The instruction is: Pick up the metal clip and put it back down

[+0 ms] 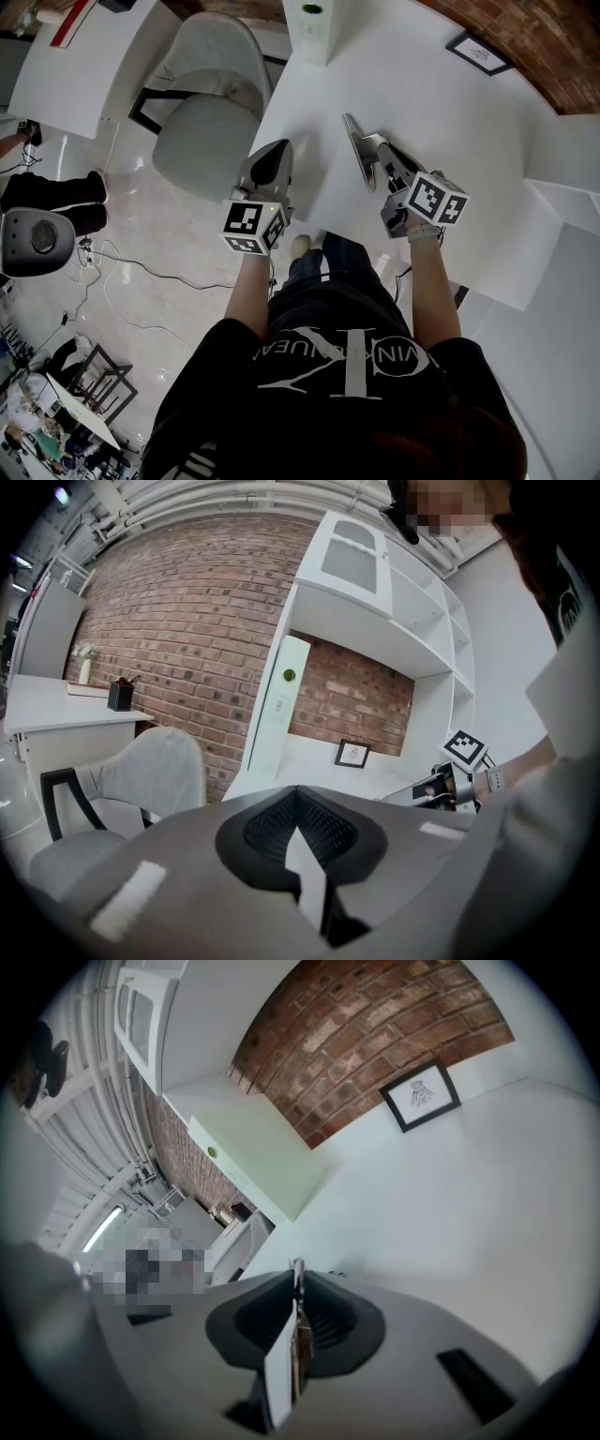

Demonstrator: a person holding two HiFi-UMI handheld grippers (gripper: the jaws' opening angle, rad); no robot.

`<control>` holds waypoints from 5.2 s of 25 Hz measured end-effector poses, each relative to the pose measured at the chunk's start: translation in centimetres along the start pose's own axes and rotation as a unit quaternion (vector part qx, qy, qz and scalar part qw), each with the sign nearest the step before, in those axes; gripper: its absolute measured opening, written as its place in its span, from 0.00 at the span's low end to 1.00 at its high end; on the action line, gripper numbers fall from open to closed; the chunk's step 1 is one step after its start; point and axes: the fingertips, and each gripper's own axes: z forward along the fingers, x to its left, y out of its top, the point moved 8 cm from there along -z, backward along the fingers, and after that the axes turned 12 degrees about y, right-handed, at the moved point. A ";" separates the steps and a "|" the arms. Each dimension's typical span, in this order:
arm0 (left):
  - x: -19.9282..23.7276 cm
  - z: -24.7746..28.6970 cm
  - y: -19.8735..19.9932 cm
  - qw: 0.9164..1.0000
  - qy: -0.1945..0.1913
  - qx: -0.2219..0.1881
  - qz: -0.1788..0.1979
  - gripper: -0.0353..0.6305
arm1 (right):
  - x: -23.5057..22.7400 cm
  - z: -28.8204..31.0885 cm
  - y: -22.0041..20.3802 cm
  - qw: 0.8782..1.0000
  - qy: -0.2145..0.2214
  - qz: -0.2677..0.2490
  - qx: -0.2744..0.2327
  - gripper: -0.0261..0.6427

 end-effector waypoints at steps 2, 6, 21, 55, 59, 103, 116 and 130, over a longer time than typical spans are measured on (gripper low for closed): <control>0.0 -0.1 0.0 1.000 0.001 0.000 0.000 0.07 | -0.1 0.0 0.1 1.000 -0.005 -0.006 0.003 0.08; 0.0 -0.1 0.0 1.000 0.001 0.000 0.000 0.07 | -0.4 0.0 -0.2 1.000 -0.003 0.015 0.001 0.08; 0.2 -0.6 -0.1 1.000 0.002 0.000 0.000 0.07 | 0.0 0.0 0.1 1.000 0.005 0.000 -0.012 0.10; -1.5 -4.6 1.9 0.998 -0.041 -0.034 0.017 0.07 | 5.7 -7.7 1.2 0.985 -0.063 -0.127 -0.103 0.07; -1.8 -5.2 2.1 0.998 -0.043 -0.042 0.020 0.07 | 6.4 -9.0 1.2 0.980 -0.070 -0.149 -0.116 0.06; -3.0 -11.2 7.0 0.990 -0.051 -0.129 0.032 0.07 | 14.8 -16.2 1.9 0.938 -0.081 -0.279 -0.187 0.06; -3.2 -11.4 7.5 0.988 -0.050 -0.143 0.030 0.07 | 15.3 -17.4 2.5 0.930 -0.087 -0.298 -0.196 0.06; -2.6 -10.8 7.5 0.989 -0.047 -0.137 0.027 0.07 | 14.9 -16.6 3.1 0.931 -0.087 -0.297 -0.195 0.06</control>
